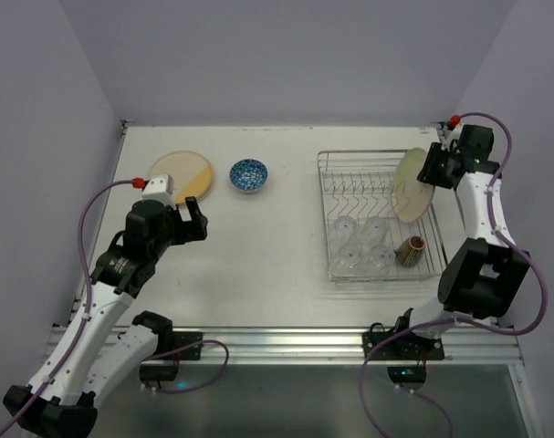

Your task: Unload the mixed dishes from the dish rack

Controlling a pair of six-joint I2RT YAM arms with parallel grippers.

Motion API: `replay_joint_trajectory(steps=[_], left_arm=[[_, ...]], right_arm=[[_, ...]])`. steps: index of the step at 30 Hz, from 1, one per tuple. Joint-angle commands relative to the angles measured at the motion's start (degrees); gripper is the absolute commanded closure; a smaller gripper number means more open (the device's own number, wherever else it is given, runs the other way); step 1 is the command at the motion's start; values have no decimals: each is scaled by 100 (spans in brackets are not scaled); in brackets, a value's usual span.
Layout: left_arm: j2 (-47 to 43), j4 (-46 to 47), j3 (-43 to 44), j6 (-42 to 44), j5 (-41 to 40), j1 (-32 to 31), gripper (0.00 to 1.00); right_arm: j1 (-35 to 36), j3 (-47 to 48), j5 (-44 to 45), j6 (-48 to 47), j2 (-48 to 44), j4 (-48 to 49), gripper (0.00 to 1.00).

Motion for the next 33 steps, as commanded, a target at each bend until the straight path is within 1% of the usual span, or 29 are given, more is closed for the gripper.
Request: replay_joint_trajectory(steps=[1,3,6,13,15,16,17,27,33], left_arm=[[-100,232,-32,162,23,-49,0],[-126,240,-32,162,31,-66,0],[-126,240,-41,162,31,-75,0],[-56,240,-41,171,58,-84,0],[-64,249,-32,162,49,-84,0],[-73,249,-41,162,40,-84,0],[-73,249,-41,162,40,-84,0],[-82,240,-41,144,-4,-84,0],[-214,232,-50,100,-109,-84,0]], right_arm=[[15,253,-259,25,-211,115,64],[23,245,-268,7,-202,115,67],[41,201,-198,-19,-254,168,76],[199,25,4,16,-659,536,86],[234,42,31,7,-755,572,92],[234,60,39,-2,-782,598,98],[243,86,22,-37,-808,607,100],[296,209,65,-37,-1212,704,100],[375,323,636,288,-1660,607,100]])
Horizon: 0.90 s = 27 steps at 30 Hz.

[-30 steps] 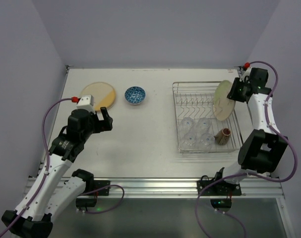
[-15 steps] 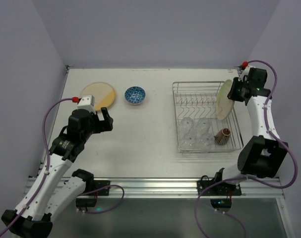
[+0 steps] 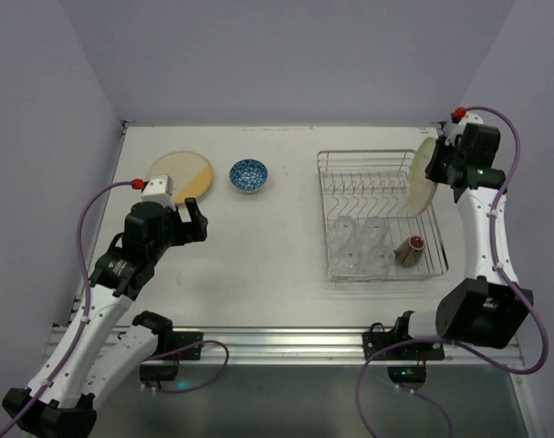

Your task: Unload the mixed dishes from the dish rack

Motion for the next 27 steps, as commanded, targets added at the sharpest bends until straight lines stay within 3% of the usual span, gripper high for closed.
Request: replay_joint_trajectory(steps=[1,8,20,24,27], left_arm=[[-122,229,-21,100,-111,-45,0],[-78,221,-12,83,-138,-36,0],[-34,317,23,-13,2,-36,0],[45,466,-12,-294,493,-36,0],[194,1201,-118,-549,1886,-36,0]], right_arm=[[84,448,180,386,-666,579,100],[84,528,163,869,-1036,499,100],[84,-377,-1496,2441,-1651,1562,100],[84,-931,-2463,3285,-1686,2343,100],[102,-1440,-3228,4120,-1704,3431,100]])
